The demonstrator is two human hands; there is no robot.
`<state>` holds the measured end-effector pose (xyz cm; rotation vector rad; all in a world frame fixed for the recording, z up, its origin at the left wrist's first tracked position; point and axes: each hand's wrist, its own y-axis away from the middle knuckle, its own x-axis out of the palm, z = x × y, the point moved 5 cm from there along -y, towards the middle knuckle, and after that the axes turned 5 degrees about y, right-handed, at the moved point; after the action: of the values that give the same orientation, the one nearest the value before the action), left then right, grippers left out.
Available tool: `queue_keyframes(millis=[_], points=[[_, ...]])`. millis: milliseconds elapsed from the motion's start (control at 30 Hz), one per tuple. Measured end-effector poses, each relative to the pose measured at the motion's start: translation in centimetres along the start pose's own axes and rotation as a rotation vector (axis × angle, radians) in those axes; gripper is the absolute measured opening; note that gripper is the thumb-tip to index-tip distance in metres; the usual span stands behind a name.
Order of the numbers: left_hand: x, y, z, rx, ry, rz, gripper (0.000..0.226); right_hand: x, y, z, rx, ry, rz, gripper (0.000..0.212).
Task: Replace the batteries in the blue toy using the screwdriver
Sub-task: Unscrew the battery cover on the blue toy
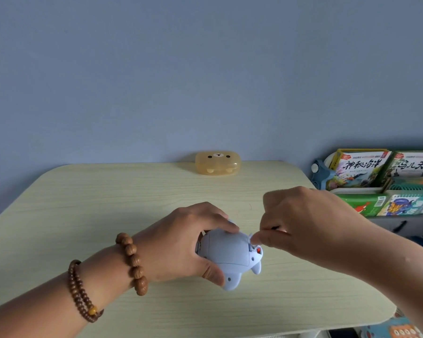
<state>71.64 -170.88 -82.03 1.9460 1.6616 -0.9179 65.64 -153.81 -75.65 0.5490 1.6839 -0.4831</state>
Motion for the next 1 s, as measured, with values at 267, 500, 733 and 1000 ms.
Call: queue_keyframes(millis=[267, 500, 733, 1000], points=[[-0.1, 0.1, -0.1, -0.01, 0.003, 0.0, 0.073, -0.1, 0.3, 0.9, -0.126, 0.072, 0.078, 0.025], [0.1, 0.0, 0.2, -0.002, -0.002, -0.002, 0.073, 4.5, -2.9, -6.1, 0.468, -0.317, -0.133, 0.013], [0.0, 0.0, 0.3, -0.004, -0.014, -0.003, 0.074, 10.4, -4.1, -8.4, 0.689, -0.398, -0.152, 0.012], [0.0, -0.1, 0.4, -0.01, 0.0, -0.01, 0.073, 11.3, -3.5, -8.0, 0.634, -0.381, -0.279, 0.016]])
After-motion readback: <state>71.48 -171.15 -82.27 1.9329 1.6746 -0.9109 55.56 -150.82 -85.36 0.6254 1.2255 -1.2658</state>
